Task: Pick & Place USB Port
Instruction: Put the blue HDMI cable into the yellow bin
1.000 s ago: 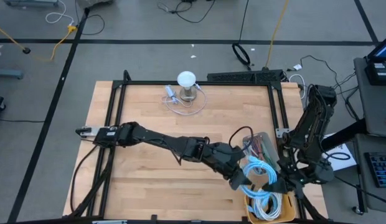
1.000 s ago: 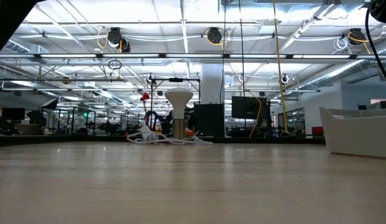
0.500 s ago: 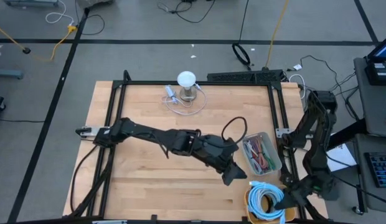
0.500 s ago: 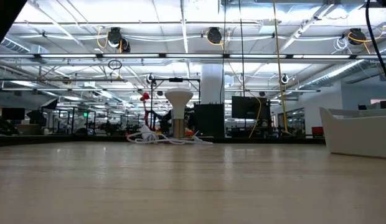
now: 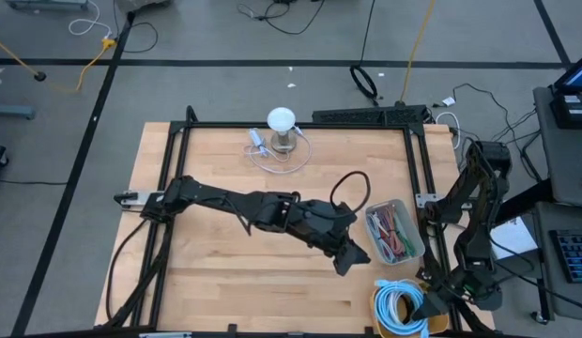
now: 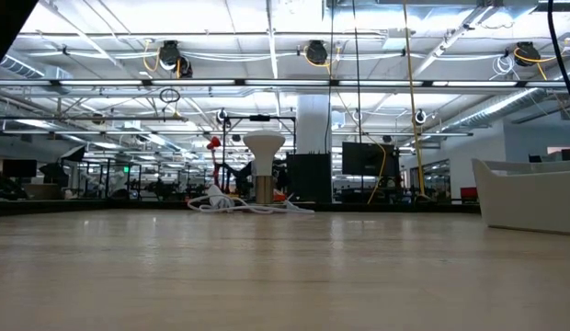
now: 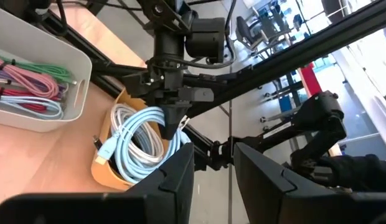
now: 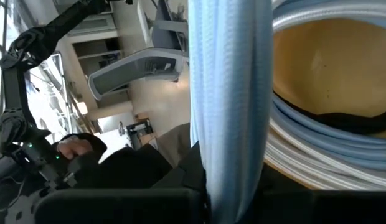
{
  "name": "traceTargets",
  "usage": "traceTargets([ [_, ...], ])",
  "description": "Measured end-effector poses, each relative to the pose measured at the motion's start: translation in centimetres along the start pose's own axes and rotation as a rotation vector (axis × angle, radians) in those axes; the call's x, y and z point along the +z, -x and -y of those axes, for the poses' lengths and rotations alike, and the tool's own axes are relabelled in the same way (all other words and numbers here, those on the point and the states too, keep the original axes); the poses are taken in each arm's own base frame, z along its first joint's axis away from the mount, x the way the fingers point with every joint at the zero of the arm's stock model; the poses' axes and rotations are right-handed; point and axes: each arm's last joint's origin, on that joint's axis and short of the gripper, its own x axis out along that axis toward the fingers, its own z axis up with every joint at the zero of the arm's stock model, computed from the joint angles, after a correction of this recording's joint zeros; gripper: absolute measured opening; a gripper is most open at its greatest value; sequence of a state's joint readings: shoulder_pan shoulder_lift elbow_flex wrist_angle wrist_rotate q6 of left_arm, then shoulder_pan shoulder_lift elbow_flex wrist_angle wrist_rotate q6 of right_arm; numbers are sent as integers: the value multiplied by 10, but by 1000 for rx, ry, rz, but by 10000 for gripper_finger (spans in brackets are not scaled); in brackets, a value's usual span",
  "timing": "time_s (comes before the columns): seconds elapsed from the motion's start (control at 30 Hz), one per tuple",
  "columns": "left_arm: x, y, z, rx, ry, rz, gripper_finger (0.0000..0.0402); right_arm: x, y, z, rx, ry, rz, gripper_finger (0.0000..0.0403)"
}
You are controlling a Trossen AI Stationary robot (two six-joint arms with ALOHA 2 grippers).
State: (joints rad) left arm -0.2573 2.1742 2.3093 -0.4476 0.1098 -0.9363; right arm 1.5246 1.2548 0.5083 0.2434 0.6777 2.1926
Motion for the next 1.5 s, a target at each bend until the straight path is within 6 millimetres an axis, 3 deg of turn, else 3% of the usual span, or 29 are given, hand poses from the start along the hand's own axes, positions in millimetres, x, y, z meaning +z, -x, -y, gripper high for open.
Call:
traceTargets([
  [0.1, 0, 0, 0, 3, -1, 5, 118, 0, 0, -1, 4, 10, -8, 45],
  [0.33, 0, 0, 0, 3, -4, 6, 118, -2, 0, -3, 19, 37, -18, 137],
  [0.47, 0, 0, 0, 4, -12, 6, 118, -2, -2, -8, 24, 46, -14, 161],
  [0.63, 0, 0, -1, 7, -13, 3, 118, 0, -7, -19, 4, 78, -10, 163],
  [0.83, -1, -1, -3, 26, -15, -11, 118, 7, -11, -36, -234, 144, -33, 156],
  [1.0, -3, -1, -2, 28, -15, -16, 118, 12, -2, -50, -320, 161, 21, 155],
  [1.5, -12, -2, 1, 39, -23, -46, 118, 7, 17, -65, -608, 4, -31, 155],
])
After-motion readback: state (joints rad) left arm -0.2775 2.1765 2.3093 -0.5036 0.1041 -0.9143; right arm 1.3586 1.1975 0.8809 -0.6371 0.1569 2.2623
